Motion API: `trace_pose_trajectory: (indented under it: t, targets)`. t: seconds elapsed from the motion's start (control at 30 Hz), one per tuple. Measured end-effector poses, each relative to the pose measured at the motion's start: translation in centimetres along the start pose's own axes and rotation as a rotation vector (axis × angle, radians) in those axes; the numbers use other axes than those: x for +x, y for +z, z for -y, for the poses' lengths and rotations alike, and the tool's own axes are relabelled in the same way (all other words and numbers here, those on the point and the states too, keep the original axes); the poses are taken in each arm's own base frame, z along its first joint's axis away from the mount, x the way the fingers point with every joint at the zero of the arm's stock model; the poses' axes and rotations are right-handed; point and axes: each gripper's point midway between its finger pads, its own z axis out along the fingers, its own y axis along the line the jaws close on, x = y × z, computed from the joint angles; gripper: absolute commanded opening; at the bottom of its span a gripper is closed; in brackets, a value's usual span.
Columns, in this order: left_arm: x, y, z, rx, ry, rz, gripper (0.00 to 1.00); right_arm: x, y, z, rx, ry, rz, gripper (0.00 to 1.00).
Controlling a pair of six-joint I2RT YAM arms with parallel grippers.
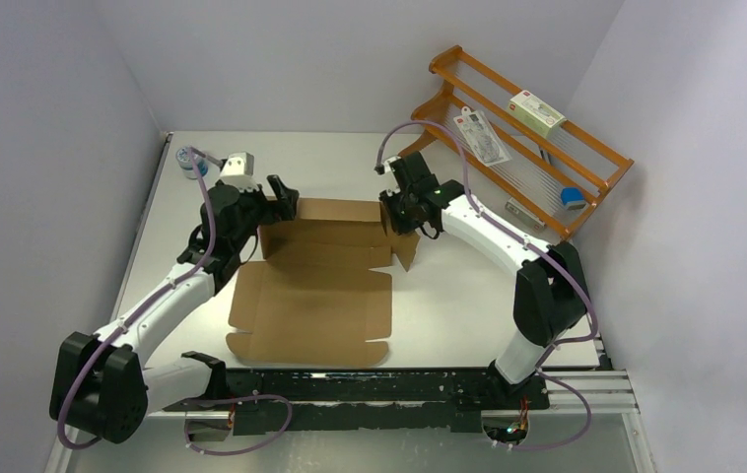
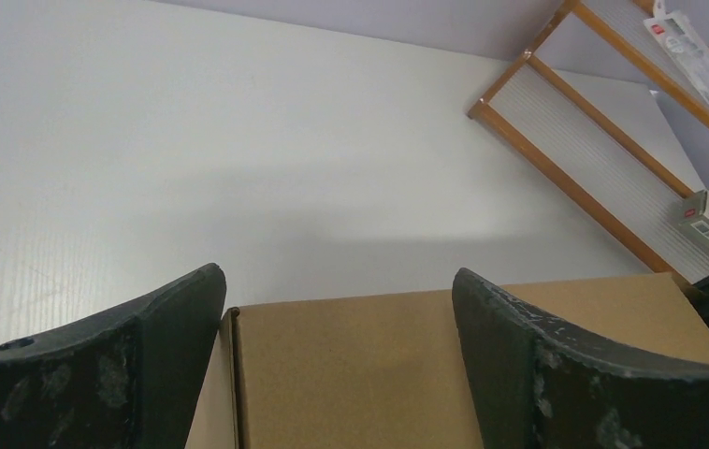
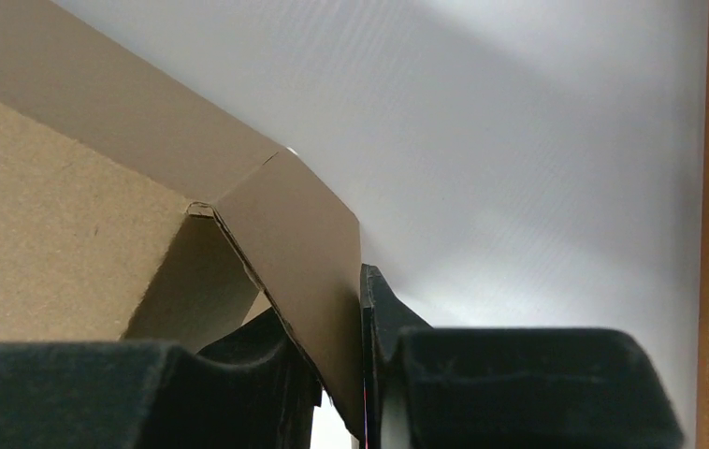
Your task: Fold the paper box
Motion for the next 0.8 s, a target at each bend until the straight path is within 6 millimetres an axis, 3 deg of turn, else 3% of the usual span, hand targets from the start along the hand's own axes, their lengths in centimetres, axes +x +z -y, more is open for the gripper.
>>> trace_pose_trajectory:
  t: [0.13,0.23,0.4,0.5,0.67,0.8]
  targets:
    - [0.1,-0.4,-1.0,-0.056,-0.013,0.004,0.95,-0.2,0.0,-0.2,0.002,-0.020,0.010,0.21]
    - [-0.4,-2.1,-1.0,-0.073,-0.010,0.051,0.95,-0.3,0.1,-0.3,0.006,-0.037,0.014,0.21]
    - [-1.8,-5.8,3.2,0.039,-0.007,0.158,0.94,-0.7,0.1,-0.4,0.003,-0.060,0.027,0.21]
    - [-1.1,-7.1,4.8,0.103,-0.005,0.180,0.94,-0.9,0.2,-0.6,0.004,-0.080,0.036,0.21]
    - [3.8,-6.8,6.3,0.202,0.071,0.100,0.94,-1.0,0.3,-0.8,0.003,-0.102,0.041,0.21]
    - [10.5,-5.4,7.2,0.294,0.188,-0.030,0.96,-1.0,0.3,-1.0,0.001,-0.113,0.042,0.21]
